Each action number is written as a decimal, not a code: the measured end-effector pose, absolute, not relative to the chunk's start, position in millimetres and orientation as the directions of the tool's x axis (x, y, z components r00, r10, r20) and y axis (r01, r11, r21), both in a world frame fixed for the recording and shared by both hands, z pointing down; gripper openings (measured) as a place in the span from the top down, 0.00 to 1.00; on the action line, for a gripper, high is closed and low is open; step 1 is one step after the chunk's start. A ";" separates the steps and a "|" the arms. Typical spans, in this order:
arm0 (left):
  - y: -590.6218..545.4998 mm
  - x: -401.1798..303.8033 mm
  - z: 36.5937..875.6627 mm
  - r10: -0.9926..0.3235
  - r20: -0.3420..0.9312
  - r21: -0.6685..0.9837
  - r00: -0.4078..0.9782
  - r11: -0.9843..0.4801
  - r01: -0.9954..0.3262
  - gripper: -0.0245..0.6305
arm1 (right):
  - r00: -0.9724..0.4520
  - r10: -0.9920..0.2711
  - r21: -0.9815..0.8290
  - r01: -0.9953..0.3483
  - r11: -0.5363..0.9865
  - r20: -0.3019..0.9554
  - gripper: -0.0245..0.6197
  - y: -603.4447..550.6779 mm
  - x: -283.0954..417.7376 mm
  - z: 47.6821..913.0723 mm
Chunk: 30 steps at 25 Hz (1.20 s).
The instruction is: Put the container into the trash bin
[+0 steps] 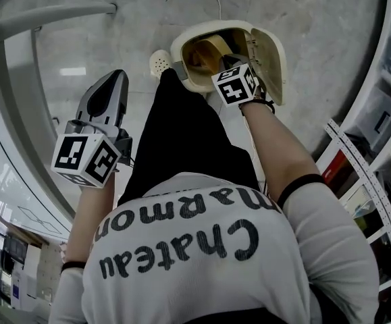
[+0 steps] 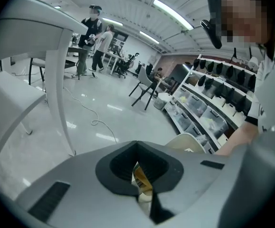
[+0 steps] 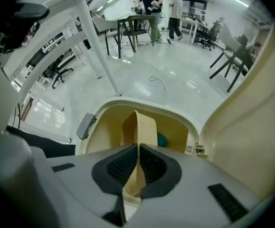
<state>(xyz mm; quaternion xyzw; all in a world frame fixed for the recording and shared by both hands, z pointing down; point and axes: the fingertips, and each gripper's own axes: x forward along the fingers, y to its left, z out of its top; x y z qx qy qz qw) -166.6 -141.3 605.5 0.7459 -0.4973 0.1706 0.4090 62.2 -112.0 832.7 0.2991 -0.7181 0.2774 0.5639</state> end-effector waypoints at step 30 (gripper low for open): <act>-106.2 -190.0 692.8 -0.639 0.651 0.462 0.408 -0.093 -0.882 0.93 | -0.066 0.077 -0.087 -0.174 0.981 0.995 0.90 -81.1 22.3 981.9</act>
